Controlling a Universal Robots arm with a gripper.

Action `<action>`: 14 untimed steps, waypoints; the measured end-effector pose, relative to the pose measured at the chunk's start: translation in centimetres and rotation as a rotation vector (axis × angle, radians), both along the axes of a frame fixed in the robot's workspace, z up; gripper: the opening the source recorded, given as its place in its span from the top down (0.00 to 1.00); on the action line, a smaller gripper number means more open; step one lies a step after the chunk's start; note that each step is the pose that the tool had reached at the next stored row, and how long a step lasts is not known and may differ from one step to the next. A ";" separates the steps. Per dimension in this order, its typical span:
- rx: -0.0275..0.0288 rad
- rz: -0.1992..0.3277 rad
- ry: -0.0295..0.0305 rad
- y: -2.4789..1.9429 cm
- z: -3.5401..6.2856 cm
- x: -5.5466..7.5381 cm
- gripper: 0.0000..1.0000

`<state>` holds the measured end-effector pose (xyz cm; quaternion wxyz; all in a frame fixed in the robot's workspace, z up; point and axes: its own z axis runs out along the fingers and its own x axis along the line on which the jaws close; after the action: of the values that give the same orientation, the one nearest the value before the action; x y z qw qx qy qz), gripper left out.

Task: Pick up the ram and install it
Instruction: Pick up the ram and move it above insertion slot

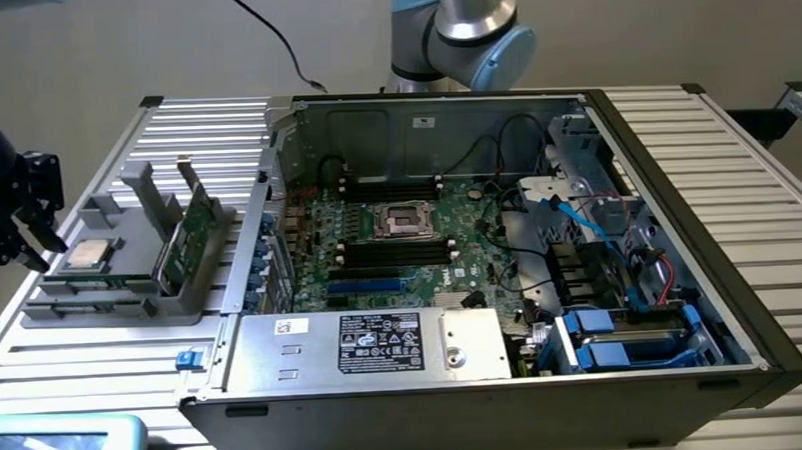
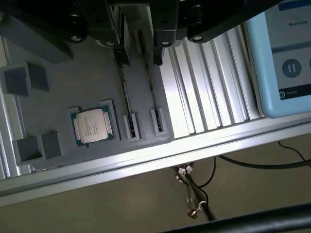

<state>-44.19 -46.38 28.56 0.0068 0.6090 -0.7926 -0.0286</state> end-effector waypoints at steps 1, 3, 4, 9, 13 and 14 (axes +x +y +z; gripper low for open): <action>-0.0001 -0.001 0.0002 -0.09 -0.17 0.0 0.68; -0.0002 -0.003 0.0002 -0.27 -0.54 0.0 0.68; -0.0002 -0.005 0.0002 -0.37 -0.72 0.0 0.68; 0.0000 -0.009 0.0000 -0.64 -1.63 0.0 0.68; -0.0001 -0.010 0.0001 -0.66 -2.36 0.0 0.68; -0.0001 -0.010 0.0001 -0.66 -2.54 0.0 0.68</action>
<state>-44.19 -47.04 26.02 0.0067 0.6052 -0.7955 -0.0287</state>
